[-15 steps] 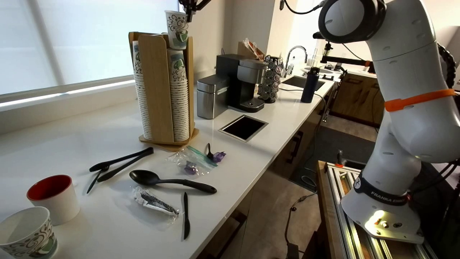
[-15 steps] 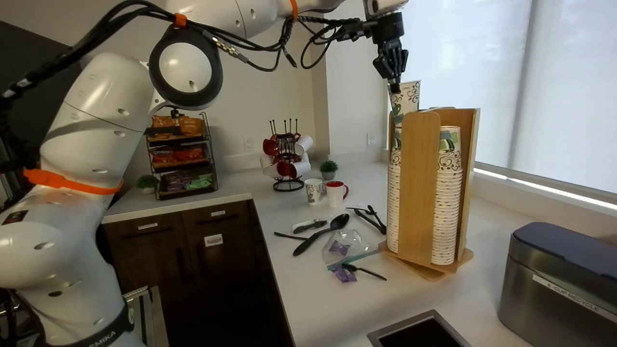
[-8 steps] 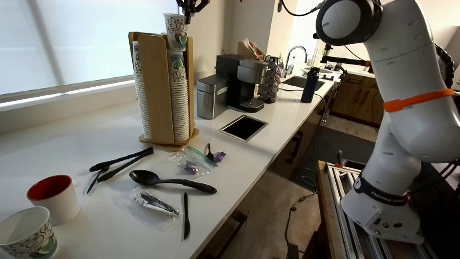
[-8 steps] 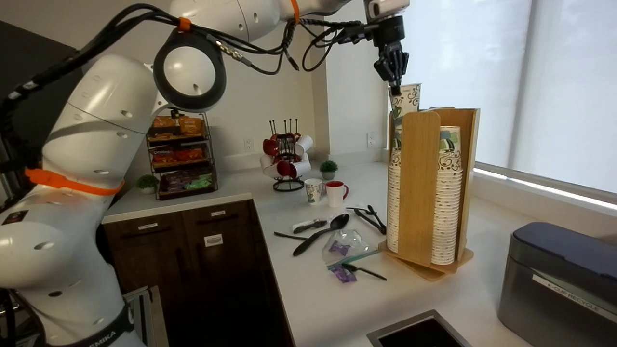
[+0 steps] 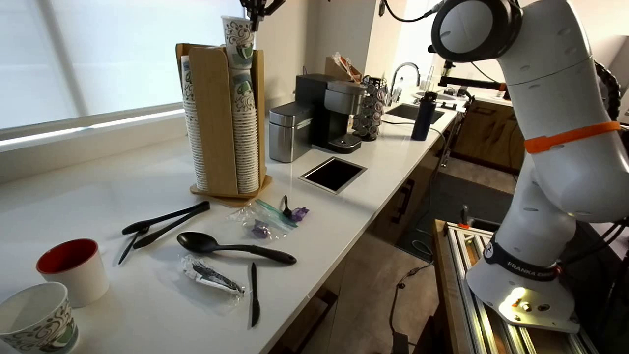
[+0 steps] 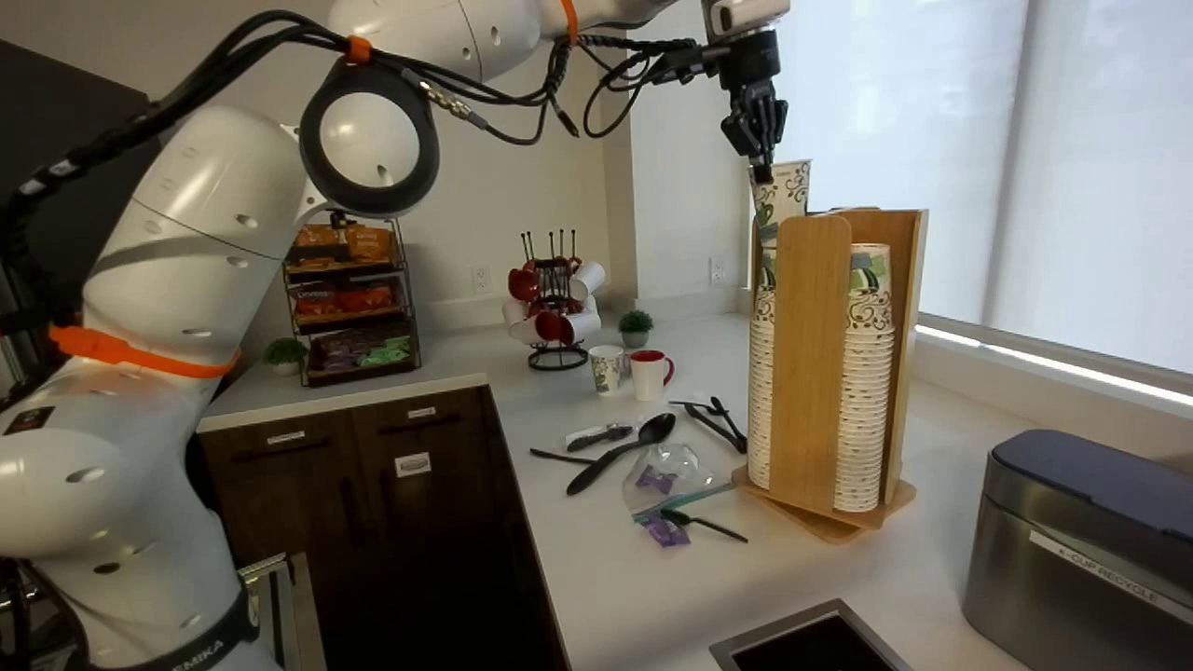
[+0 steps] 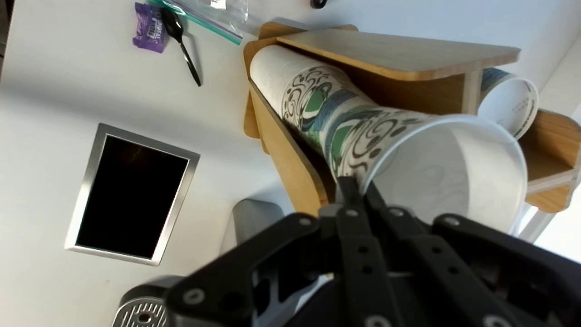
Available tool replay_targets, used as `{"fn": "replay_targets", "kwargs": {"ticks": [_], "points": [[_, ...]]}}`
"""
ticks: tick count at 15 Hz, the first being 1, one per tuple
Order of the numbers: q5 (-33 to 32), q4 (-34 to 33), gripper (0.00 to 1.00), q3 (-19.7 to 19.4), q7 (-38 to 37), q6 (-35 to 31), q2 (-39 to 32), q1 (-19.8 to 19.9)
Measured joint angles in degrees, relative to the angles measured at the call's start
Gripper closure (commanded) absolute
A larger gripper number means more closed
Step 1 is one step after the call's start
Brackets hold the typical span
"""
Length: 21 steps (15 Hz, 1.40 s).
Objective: Pick up the coffee cup on the right and place it on top of the stacked cups on the far right.
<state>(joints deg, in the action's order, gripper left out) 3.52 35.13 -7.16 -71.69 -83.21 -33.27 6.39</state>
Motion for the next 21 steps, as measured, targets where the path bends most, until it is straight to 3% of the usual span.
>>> {"fn": "replay_targets", "kwargs": {"ticks": [5, 6, 9, 16, 21], "points": [[0.0, -0.9, 0.99, 0.1, -0.2, -0.7, -0.7, 0.0], [0.0, -1.0, 0.71, 0.1, -0.2, -0.7, -0.9, 0.0], [0.0, -1.0, 0.57, 0.1, -0.2, -0.7, -1.3, 0.0], [0.0, -1.4, 0.04, 0.1, -0.3, -0.7, -1.8, 0.0], [0.0, -2.6, 0.0, 0.1, -0.3, -0.7, -1.8, 0.0]]}}
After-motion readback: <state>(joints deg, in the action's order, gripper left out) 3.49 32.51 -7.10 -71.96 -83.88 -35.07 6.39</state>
